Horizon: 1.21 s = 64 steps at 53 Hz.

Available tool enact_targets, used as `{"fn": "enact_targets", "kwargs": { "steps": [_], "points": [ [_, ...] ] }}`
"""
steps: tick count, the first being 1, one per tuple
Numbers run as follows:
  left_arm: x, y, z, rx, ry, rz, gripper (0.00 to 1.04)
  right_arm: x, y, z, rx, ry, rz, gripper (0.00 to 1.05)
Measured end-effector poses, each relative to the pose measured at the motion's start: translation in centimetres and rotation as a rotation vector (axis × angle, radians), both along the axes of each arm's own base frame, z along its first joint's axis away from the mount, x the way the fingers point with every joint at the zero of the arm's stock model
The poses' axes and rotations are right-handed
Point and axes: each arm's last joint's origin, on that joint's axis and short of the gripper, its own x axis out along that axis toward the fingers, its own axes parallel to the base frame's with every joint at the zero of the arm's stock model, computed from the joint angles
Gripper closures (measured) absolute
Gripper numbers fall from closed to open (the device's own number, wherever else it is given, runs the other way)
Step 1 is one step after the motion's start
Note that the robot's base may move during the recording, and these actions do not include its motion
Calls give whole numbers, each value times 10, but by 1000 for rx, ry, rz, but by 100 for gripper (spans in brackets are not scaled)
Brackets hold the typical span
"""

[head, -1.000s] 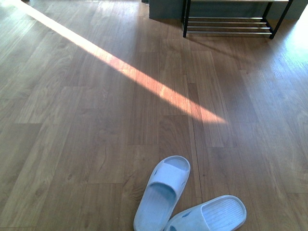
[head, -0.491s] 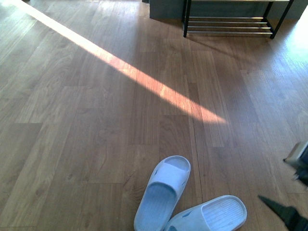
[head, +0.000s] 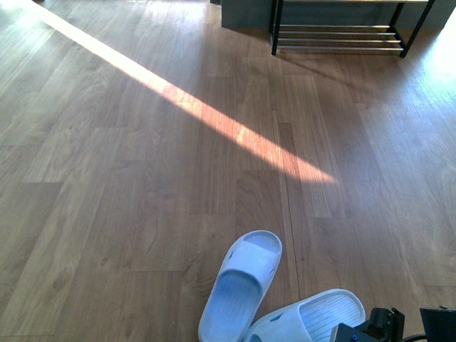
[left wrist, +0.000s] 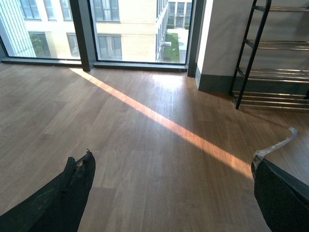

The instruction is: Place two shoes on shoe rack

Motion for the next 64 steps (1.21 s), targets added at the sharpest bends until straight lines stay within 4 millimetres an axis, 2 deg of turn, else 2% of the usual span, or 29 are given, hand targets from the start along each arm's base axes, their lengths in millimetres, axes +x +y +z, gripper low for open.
{"fn": "enact_targets", "kwargs": {
  "steps": [7, 19, 21, 42, 53, 57, 64],
  "points": [
    [0, 0, 0, 0, 0, 0, 9, 6, 9, -12, 30, -12, -12, 9],
    [0, 0, 0, 0, 0, 0, 9, 9, 12, -24, 41, 25, -14, 9],
    [0, 0, 0, 0, 0, 0, 9, 10, 13, -24, 44, 27, -16, 12],
    [0, 0, 0, 0, 0, 0, 9, 22, 13, -26, 44, 11, -32, 61],
    [0, 0, 0, 0, 0, 0, 9, 17, 21, -20, 118, 33, -26, 96],
    [0, 0, 0, 0, 0, 0, 9, 15, 23, -17, 135, 40, -34, 103],
    [0, 0, 0, 0, 0, 0, 9, 18, 28, -7, 176, 28, -90, 103]
  ]
}}
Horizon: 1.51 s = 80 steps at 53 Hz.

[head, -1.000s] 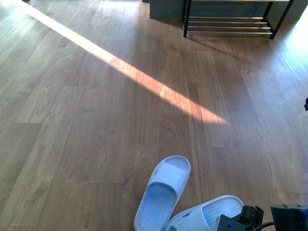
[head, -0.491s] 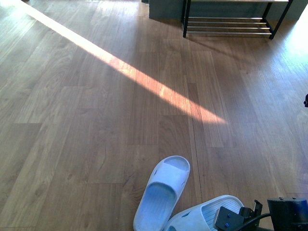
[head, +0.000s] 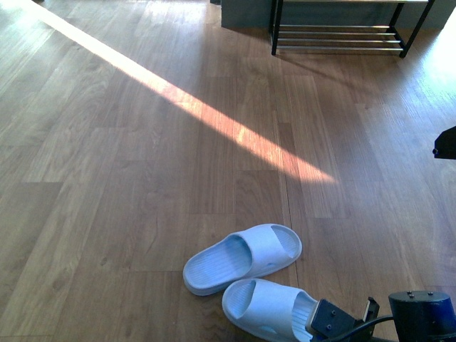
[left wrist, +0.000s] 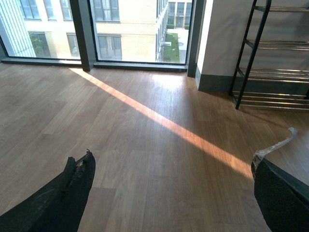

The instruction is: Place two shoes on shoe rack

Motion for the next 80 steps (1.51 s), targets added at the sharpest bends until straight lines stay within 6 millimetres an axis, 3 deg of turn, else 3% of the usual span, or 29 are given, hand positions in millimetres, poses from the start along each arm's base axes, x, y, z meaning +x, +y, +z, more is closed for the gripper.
{"fn": "enact_targets", "kwargs": {
  "steps": [12, 19, 29, 36, 44, 51, 57, 65, 80],
  "points": [
    [0, 0, 0, 0, 0, 0, 9, 14, -5, 7, -21, -55, -172, 103],
    [0, 0, 0, 0, 0, 0, 9, 14, -13, 6, -44, -49, -187, 102],
    [0, 0, 0, 0, 0, 0, 9, 11, -2, 9, 14, -46, -168, 64],
    [0, 0, 0, 0, 0, 0, 9, 11, 7, 8, 30, -24, -170, 47],
    [0, 0, 0, 0, 0, 0, 9, 21, 18, 6, 34, -37, -196, 21],
    [0, 0, 0, 0, 0, 0, 9, 30, 22, 3, 36, -40, -242, 8],
    [0, 0, 0, 0, 0, 0, 9, 37, 24, 1, 39, -38, -269, 11],
    [0, 0, 0, 0, 0, 0, 9, 39, 27, -1, 40, -27, -281, 33],
    [0, 0, 0, 0, 0, 0, 9, 40, 29, -1, 32, -29, -307, 91]
  ]
}}
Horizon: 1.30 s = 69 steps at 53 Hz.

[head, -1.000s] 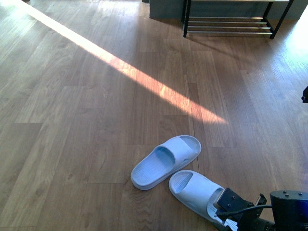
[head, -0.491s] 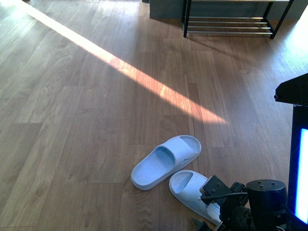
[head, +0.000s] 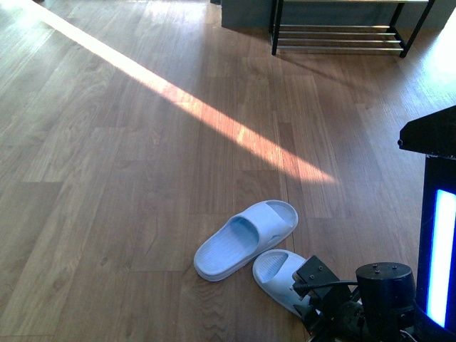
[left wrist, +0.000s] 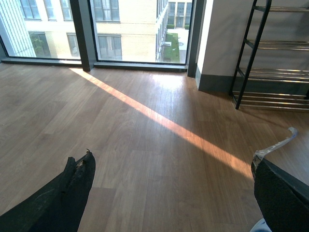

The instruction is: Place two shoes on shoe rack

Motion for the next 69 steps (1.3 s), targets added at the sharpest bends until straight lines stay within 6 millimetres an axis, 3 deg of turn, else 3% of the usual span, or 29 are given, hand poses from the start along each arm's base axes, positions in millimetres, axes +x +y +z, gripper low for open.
{"fn": "enact_targets", "kwargs": {
  "steps": [5, 14, 20, 24, 28, 39, 44, 69],
  "points": [
    [0, 0, 0, 0, 0, 0, 9, -1, -3, 3, 0, -7, -26, 103],
    [0, 0, 0, 0, 0, 0, 9, 1, -22, 36, 19, -57, -168, 103],
    [0, 0, 0, 0, 0, 0, 9, 16, -49, 79, 73, -109, -319, 103],
    [0, 0, 0, 0, 0, 0, 9, 20, -63, 98, 86, -127, -384, 103],
    [0, 0, 0, 0, 0, 0, 9, 23, -85, 131, 108, -156, -484, 103],
    [0, 0, 0, 0, 0, 0, 9, 15, -131, 237, 203, -310, -639, 103],
    [0, 0, 0, 0, 0, 0, 9, 6, -141, 260, 219, -359, -666, 103],
    [0, 0, 0, 0, 0, 3, 9, 2, -141, 263, 234, -358, -675, 103]
  ]
}}
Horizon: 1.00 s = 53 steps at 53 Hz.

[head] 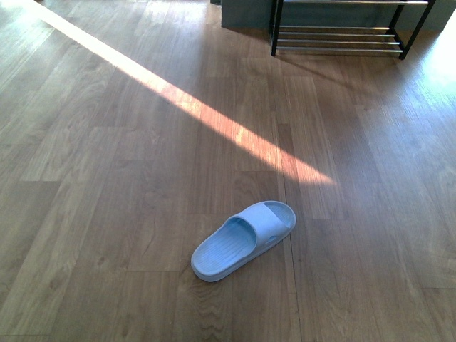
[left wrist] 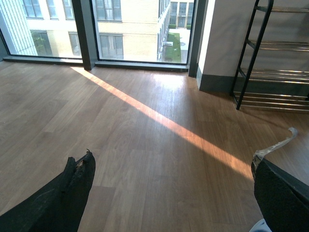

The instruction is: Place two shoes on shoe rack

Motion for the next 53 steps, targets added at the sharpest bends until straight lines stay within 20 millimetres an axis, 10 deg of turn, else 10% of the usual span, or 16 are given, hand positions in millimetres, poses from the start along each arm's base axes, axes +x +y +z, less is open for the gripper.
{"fn": "enact_targets", "kwargs": {
  "steps": [30, 34, 53],
  "points": [
    [0, 0, 0, 0, 3, 2, 9, 0, -2, 0, 0, -1, -7, 103],
    [3, -1, 0, -21, 215, 125, 9, 0, -2, 0, 1, -1, -8, 103],
    [116, -38, -49, 372, 547, -89, 9, 0, -1, 0, 2, -1, -5, 103]
  ]
}}
